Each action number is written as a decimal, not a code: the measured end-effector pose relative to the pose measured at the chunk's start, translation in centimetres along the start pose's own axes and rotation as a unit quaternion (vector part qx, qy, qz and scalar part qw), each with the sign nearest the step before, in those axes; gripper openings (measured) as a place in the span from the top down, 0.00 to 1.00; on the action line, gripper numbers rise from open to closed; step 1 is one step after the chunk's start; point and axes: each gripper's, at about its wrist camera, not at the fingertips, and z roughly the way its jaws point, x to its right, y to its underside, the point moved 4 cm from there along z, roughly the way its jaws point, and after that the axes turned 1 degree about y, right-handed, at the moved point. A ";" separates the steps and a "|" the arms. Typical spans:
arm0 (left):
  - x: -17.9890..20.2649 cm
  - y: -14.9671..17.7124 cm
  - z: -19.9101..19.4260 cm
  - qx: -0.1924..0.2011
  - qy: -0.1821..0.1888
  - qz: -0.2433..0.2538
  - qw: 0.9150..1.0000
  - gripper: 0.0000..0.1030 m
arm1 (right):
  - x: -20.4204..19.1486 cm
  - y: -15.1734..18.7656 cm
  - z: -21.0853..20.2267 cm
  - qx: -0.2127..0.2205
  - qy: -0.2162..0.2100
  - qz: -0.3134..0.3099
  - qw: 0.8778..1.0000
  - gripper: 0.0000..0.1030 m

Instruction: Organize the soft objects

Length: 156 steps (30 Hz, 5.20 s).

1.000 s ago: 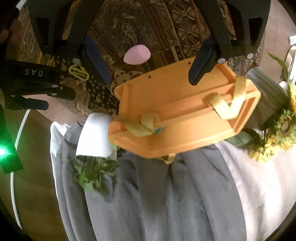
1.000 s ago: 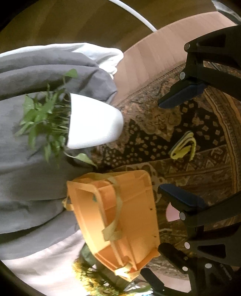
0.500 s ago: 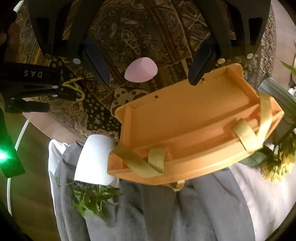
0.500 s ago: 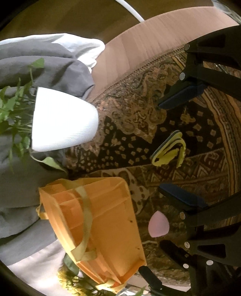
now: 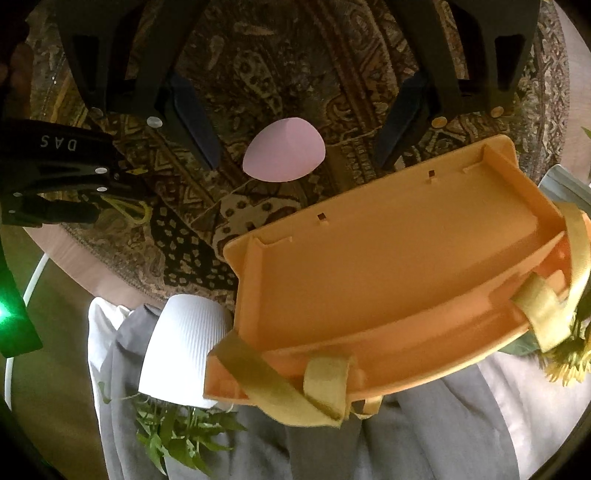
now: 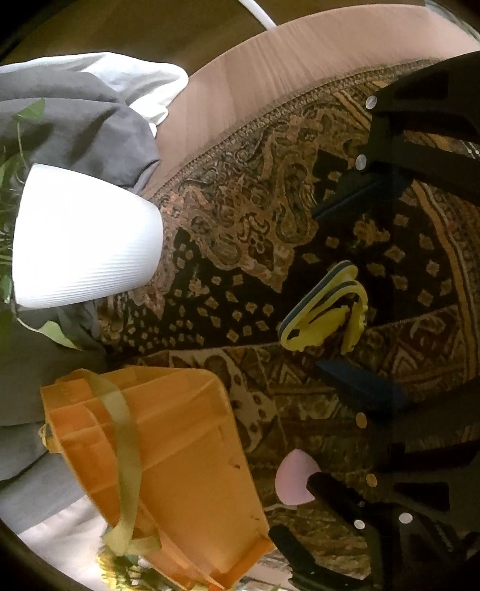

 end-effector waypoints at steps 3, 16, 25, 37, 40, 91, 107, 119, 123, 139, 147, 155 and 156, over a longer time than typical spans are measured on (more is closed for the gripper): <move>0.1 0.0 0.6 -0.003 0.003 0.000 1.000 0.19 | 0.1 0.1 0.4 -0.004 -0.002 0.001 1.000 0.34; 0.5 0.7 2.7 -0.031 0.025 -0.008 0.999 0.52 | -0.8 0.1 0.7 -0.003 -0.023 -0.003 1.000 0.54; 0.8 0.2 1.4 -0.019 0.024 -0.009 0.999 0.54 | -0.6 0.1 0.1 0.000 -0.028 0.006 1.000 0.58; -0.3 -1.0 -2.1 0.014 0.024 -0.026 0.999 0.54 | -1.2 -1.2 -2.8 0.032 -0.040 0.006 0.999 0.58; -0.7 -1.5 -3.2 0.028 0.020 -0.033 0.999 0.54 | -1.6 -1.6 -3.8 0.046 -0.046 0.004 0.998 0.58; -10.7 -9.6 -16.0 0.216 -0.115 -0.081 0.966 0.54 | -11.4 -11.5 -15.3 0.263 -0.133 -0.058 0.954 0.58; -15.0 -12.9 -11.1 0.166 -0.112 -0.110 0.974 0.54 | -14.2 -16.5 -10.9 0.229 -0.156 -0.063 0.959 0.58; -16.2 -13.4 -5.0 0.093 -0.086 -0.116 0.985 0.54 | -14.8 -18.2 -3.6 0.114 -0.188 -0.047 0.975 0.58; -16.2 -13.5 -3.5 0.072 -0.073 -0.113 0.988 0.53 | -14.8 -18.2 -2.0 0.080 -0.203 -0.039 0.975 0.57; -15.8 -13.1 -4.8 0.074 -0.087 -0.118 0.986 0.37 | -13.9 -18.1 -2.1 0.067 -0.181 -0.025 0.981 0.41; -15.1 -11.9 -9.6 0.096 -0.127 -0.129 0.979 0.32 | -13.8 -16.7 -6.0 0.106 -0.156 -0.049 0.981 0.34; -14.1 -9.9 -16.0 0.138 -0.177 -0.124 0.966 0.22 | -13.7 -13.8 -12.0 0.169 -0.126 -0.077 0.975 0.24; -13.8 -9.5 -17.1 0.147 -0.185 -0.122 0.964 0.21 | -13.6 -13.4 -12.8 0.179 -0.120 -0.081 0.973 0.22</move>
